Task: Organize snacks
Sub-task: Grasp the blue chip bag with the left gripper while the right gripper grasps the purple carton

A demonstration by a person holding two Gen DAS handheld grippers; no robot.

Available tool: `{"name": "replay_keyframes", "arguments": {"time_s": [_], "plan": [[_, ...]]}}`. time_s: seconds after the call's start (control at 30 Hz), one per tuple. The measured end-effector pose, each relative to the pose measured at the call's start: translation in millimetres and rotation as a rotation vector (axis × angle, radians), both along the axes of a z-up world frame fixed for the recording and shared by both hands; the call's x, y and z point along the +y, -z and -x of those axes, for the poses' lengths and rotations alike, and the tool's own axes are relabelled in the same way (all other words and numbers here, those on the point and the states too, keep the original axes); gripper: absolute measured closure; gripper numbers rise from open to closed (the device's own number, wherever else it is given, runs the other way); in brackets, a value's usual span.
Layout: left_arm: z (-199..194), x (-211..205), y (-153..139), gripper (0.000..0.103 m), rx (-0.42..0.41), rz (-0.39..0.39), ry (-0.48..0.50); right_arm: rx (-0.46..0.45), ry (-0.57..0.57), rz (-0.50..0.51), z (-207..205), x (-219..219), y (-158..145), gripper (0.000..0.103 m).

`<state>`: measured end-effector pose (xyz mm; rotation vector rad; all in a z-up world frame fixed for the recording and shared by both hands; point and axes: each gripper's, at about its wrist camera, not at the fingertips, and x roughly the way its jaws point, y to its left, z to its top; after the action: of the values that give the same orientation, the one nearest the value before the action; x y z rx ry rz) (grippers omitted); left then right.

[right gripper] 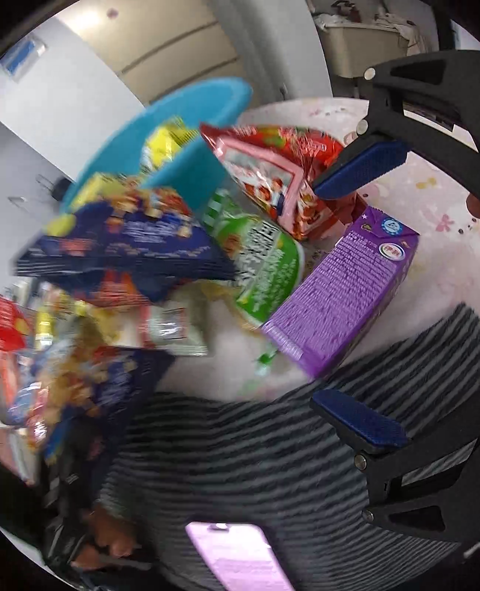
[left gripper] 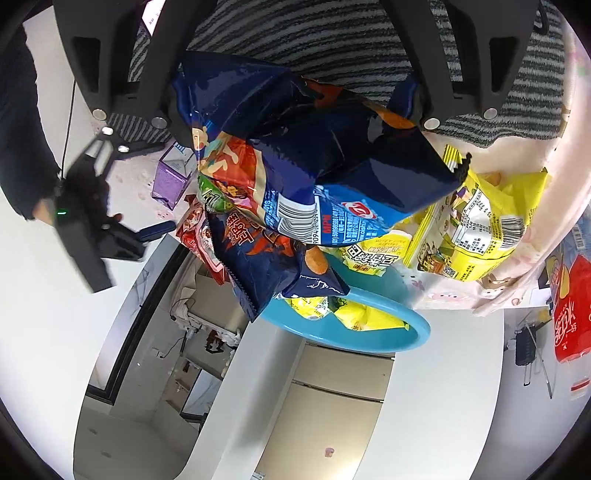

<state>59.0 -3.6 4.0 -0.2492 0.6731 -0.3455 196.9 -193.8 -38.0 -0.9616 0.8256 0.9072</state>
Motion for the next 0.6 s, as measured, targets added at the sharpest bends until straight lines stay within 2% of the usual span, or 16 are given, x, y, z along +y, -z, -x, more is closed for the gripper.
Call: {"name": "replay_keyframes", "arguments": {"time_s": [0.13, 0.27, 0.33, 0.43, 0.6], "plan": [[0, 1, 0, 0.02, 0.003, 0.001, -0.003, 0.104, -0.02, 0.025, -9, -1, 17, 0.02], [1, 0, 0, 0.02, 0.002, 0.0, -0.001, 0.108, -0.038, 0.099, 1, -3, 32, 0.044], [1, 0, 0, 0.02, 0.0, -0.001, -0.003, 0.092, -0.048, 0.143, 9, -6, 39, 0.052], [0, 1, 0, 0.02, -0.001, -0.002, -0.009, 0.036, -0.038, 0.143, 20, -13, 38, 0.056], [3, 2, -3, 0.02, -0.019, -0.008, -0.018, -0.052, 0.03, 0.006, 36, -31, 17, 0.06]]}}
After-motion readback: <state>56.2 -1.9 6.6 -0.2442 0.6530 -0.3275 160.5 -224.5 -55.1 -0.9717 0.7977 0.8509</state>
